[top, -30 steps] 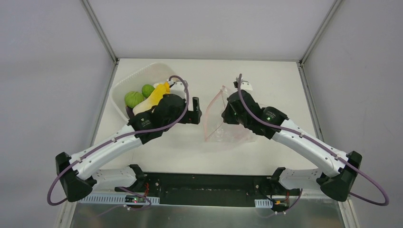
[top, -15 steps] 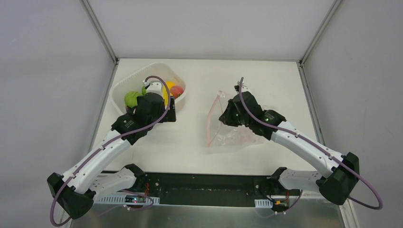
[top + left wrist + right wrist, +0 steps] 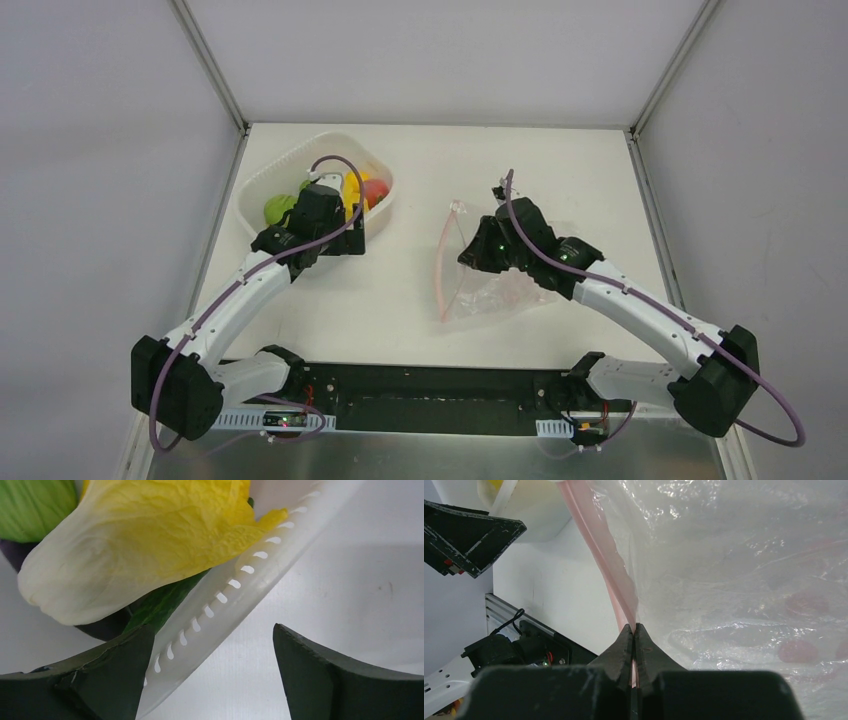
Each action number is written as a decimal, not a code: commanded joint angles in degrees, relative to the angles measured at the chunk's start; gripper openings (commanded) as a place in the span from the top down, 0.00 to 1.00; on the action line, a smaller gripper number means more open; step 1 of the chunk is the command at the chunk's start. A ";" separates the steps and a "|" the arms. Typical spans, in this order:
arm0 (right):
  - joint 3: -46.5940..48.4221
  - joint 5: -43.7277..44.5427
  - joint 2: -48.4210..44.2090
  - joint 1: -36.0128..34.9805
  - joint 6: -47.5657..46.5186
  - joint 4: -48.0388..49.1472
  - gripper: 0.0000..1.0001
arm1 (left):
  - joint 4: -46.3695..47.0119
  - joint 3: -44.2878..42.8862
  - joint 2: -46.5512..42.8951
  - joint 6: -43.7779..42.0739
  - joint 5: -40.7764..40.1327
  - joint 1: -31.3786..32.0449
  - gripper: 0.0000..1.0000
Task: Place the food in the zip-top bag and seal the zipper
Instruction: Adjust the bin at the center of the board, then pick up the fake vegetable from the bin.
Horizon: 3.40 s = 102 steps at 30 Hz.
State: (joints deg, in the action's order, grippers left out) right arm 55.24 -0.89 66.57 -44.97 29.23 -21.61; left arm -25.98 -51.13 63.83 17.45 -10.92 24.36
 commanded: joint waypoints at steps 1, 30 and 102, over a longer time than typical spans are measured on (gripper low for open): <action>-0.80 -0.43 -3.00 0.85 0.21 1.84 0.99 | 2.89 2.06 0.08 1.53 17.36 1.36 0.12; -3.30 2.68 -7.10 6.46 0.50 -1.28 0.98 | -3.29 -1.09 -13.39 1.68 -7.50 18.18 0.01; -6.57 -4.90 -9.17 6.47 7.06 7.02 0.94 | 6.98 -9.93 -11.65 4.47 18.41 -0.37 1.00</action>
State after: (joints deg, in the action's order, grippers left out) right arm 49.84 -4.80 59.79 -38.72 31.77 -20.43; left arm -31.86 -65.52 59.05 12.47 6.66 23.64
